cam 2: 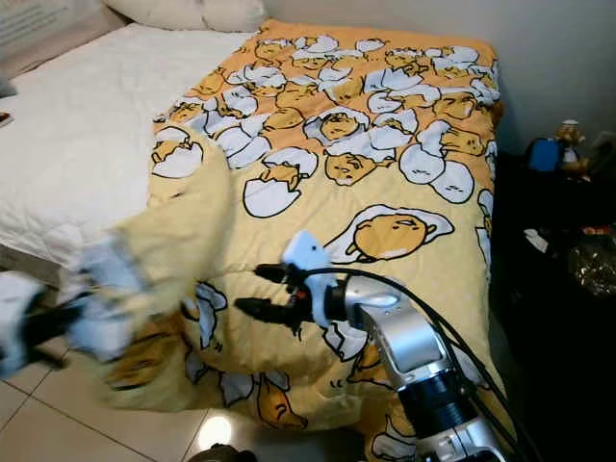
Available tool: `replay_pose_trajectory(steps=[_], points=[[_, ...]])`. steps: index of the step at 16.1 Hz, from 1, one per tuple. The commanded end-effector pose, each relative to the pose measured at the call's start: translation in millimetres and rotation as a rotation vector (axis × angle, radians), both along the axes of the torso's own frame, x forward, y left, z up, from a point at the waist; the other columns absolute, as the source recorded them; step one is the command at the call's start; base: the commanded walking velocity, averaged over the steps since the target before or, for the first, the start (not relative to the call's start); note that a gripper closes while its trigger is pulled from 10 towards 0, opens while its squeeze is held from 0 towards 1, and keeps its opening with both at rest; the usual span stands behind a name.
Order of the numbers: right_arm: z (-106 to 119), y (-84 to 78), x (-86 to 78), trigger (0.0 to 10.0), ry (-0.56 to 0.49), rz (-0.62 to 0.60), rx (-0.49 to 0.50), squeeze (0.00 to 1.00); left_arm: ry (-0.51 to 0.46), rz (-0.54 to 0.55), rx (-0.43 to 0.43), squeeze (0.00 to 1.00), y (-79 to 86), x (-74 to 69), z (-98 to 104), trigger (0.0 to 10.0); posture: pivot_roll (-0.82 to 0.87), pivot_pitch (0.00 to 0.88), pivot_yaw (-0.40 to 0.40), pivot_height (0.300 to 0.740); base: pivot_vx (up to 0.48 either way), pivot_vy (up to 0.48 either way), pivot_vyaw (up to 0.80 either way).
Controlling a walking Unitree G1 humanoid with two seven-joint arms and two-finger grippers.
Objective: Clean up the room
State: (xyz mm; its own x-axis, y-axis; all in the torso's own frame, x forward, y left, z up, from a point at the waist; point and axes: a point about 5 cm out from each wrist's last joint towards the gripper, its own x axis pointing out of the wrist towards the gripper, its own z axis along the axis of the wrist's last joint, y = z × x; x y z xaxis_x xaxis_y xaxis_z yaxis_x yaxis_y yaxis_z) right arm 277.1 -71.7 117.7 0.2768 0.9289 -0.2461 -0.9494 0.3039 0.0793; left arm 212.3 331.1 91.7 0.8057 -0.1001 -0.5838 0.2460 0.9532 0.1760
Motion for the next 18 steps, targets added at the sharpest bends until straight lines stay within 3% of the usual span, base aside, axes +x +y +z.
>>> replay_pose_trajectory(steps=[1, 4, 5, 8, 9, 13, 14, 15, 16, 17, 18], points=[[4.0, 3.3, -2.6, 10.0, -0.035, 0.030, 0.015, 0.00, 0.048, 0.092, 0.067, 0.00, 22.6, -10.6, 2.0, 0.0, 0.01, 0.000, 0.098, 0.740, 0.000, 0.000, 0.00], [1.0, 2.2, -3.2, 10.0, -0.058, 0.036, -0.004, 0.00, 0.148, 0.290, 0.184, 0.00, 61.3, -39.6, 4.3, 0.0, 0.03, 0.000, 0.099, 0.740, 0.000, 0.000, 0.00], [-2.0, 2.4, -4.9, 10.0, -0.056, 0.046, -0.013, 0.00, 0.220, 0.402, 0.271, 0.00, 78.9, -61.4, 4.3, 0.0, 0.03, 0.000, 0.098, 0.740, 0.000, 0.000, 0.00], [-5.0, 4.6, -7.7, 10.0, -0.058, 0.062, -0.022, 0.00, 0.329, 0.519, 0.423, 0.00, 104.5, -88.4, 5.3, 0.0, 0.04, 0.000, 0.097, 0.740, 0.000, 0.000, 0.00], [-6.3, 6.3, -8.2, 10.0, -0.059, 0.067, -0.021, 0.00, 0.361, 0.587, 0.487, 0.00, 121.5, -102.4, 3.2, 0.0, 0.04, 0.000, 0.097, 0.740, 0.000, 0.000, 0.00], [-8.2, 9.7, -9.8, 10.0, -0.064, 0.082, -0.026, 0.00, 0.331, 0.588, 0.531, 0.00, 123.8, -99.2, 7.5, 0.0, 0.04, 0.000, 0.097, 0.740, 0.000, 0.000, 0.00], [-9.1, 10.6, -10.4, 10.0, -0.065, 0.086, -0.028, 0.00, 0.331, 0.575, 0.564, 0.00, 125.4, -95.1, 6.1, 10.0, 0.04, 0.000, 0.098, 0.740, 0.000, 0.000, 0.00], [-9.3, 10.8, -10.5, 10.0, -0.065, 0.087, -0.029, 0.00, 0.332, 0.574, 0.578, 0.00, 126.5, -94.0, 5.4, 10.0, 0.04, 0.000, 0.098, 0.740, 0.000, 0.000, 0.00], [-9.7, 11.0, -10.7, 10.0, -0.068, 0.091, -0.033, 0.00, 0.323, 0.566, 0.561, 0.27, 126.3, -91.3, 3.7, 10.0, 0.03, 0.000, 0.100, 0.740, 0.000, 0.000, 0.00], [-9.4, 10.2, -10.4, 10.0, -0.070, 0.091, -0.034, 0.00, 0.304, 0.563, 0.526, 1.00, 124.7, -88.1, 2.9, 10.0, 0.03, 0.000, 0.102, 0.740, 0.000, 0.000, 0.00], [-9.3, 9.8, -10.3, 10.0, -0.070, 0.091, -0.035, 0.00, 0.306, 0.561, 0.527, 1.00, 124.5, -87.8, 2.9, 10.0, 0.03, 0.000, 0.101, 0.740, 0.000, 0.000, 0.00]])
